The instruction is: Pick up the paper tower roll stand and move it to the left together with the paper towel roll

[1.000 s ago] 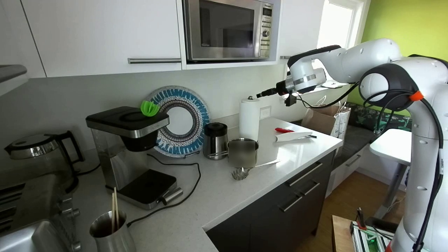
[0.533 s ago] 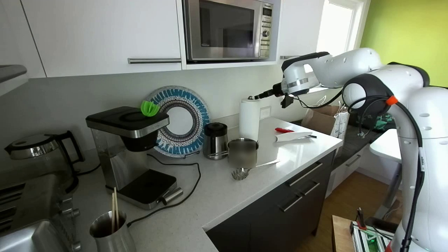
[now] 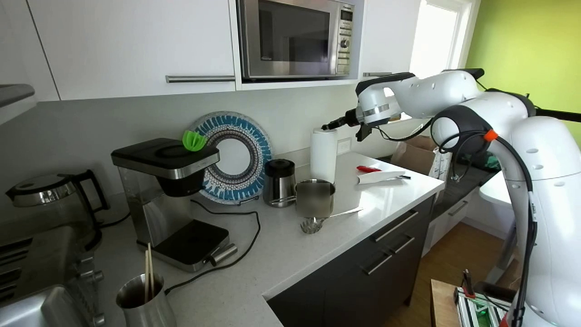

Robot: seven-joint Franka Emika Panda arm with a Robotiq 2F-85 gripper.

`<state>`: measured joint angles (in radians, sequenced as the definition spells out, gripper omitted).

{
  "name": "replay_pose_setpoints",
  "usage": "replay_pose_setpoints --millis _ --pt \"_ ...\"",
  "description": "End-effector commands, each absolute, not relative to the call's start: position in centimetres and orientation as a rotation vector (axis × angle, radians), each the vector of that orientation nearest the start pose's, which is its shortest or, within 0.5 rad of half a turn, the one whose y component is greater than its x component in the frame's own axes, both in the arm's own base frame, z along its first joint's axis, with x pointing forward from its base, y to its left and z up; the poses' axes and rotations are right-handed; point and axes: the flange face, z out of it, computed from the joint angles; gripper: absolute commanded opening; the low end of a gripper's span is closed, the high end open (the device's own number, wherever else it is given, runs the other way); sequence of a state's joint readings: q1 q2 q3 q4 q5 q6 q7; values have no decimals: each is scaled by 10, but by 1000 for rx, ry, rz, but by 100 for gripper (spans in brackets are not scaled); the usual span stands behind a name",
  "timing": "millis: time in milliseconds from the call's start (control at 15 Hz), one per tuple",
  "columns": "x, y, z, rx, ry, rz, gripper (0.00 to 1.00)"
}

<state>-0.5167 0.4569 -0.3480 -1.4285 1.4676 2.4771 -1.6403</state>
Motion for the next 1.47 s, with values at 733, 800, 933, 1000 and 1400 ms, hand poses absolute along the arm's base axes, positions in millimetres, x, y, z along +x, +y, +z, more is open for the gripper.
replay_pose_setpoints --millis 733,800,933,1000,1400 --pt "497 -491 527 -2708 -4 -1925 3" --pt "491 -484 527 -2697 -25 -1932 3" --pt "477 -468 526 -2681 -70 -1948 3" --pt "467 -460 527 -2673 -90 -1957 3" --pt "421 -426 546 -2638 -153 -2020 3"
